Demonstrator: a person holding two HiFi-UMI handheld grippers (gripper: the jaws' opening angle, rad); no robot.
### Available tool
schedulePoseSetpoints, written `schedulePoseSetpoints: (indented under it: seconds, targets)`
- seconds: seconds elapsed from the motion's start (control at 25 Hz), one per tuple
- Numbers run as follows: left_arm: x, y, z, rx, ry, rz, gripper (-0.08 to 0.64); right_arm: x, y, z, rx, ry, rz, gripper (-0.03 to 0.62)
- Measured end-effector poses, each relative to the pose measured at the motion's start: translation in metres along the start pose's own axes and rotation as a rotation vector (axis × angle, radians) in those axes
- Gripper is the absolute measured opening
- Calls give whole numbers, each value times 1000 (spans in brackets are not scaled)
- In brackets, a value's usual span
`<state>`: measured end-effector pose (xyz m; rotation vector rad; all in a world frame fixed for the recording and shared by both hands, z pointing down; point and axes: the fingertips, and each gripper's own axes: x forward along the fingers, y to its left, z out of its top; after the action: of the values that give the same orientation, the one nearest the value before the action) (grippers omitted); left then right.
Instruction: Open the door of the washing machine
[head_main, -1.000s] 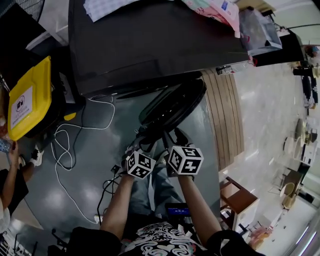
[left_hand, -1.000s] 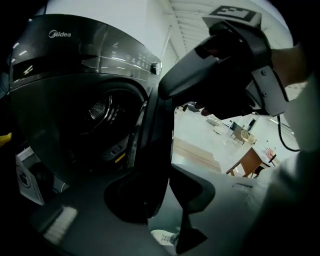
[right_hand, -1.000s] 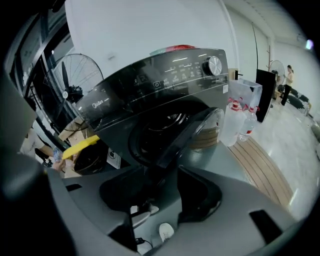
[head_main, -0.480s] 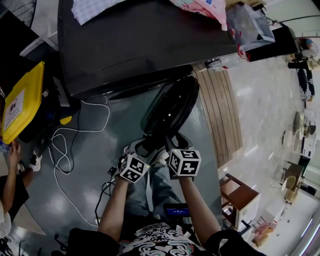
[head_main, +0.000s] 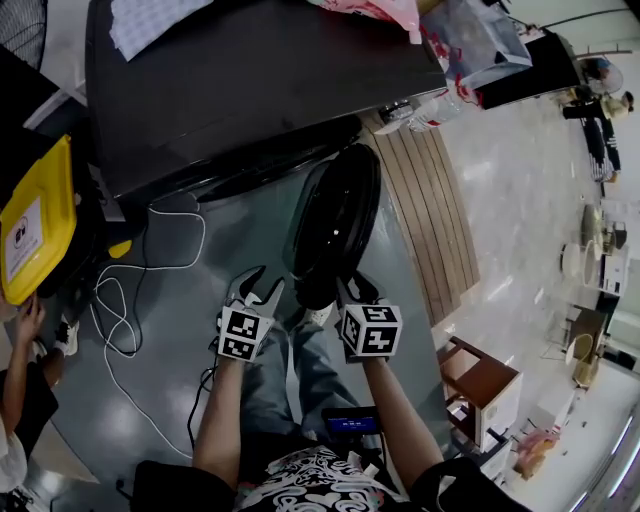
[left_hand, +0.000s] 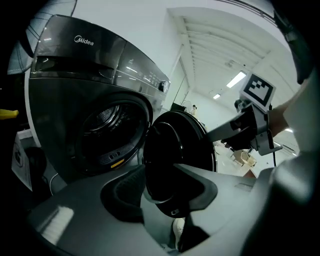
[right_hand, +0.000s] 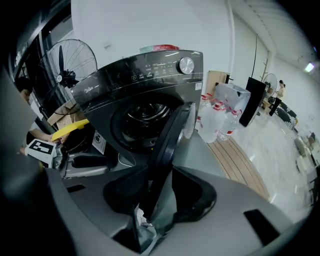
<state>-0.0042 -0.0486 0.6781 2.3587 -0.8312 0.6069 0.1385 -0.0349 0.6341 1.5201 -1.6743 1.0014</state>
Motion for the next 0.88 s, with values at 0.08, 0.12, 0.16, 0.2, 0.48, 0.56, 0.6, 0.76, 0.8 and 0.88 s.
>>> schedulePoseSetpoints:
  seconds: [0.08, 0.12, 0.16, 0.2, 0.48, 0.56, 0.6, 0.76, 0.8, 0.88]
  targets:
    - [-2, 2, 0, -9, -6, 14, 164, -5, -13, -7, 16, 4, -24, 143]
    - [-2, 1, 1, -12, -11, 19, 163, -9, -22, -11, 22, 5, -37, 138]
    - [-2, 0, 2, -16, -16, 23, 158, -12, -31, -14, 29, 5, -52, 134]
    - [-1, -2, 3, -19, -20, 25, 154, -16, -41, -17, 35, 4, -68, 129]
    - [6, -3, 8, -26, -33, 37, 140, -31, -111, -26, 44, -51, -214, 120]
    - [8, -5, 8, -26, -37, 44, 138, -32, -127, -26, 34, -53, -236, 123]
    - [8, -6, 9, -23, -42, 50, 138, -31, -133, -26, 28, -49, -242, 124]
    - [-7, -16, 26, -5, -100, 89, 106, -45, -155, -27, 22, -50, -296, 111]
    - [-16, -20, 35, -6, -123, 103, 106, -55, -160, -27, 31, -68, -315, 50]
    - [-40, -33, 53, -14, -179, 144, 107, -84, -159, -28, 50, -120, -285, 3]
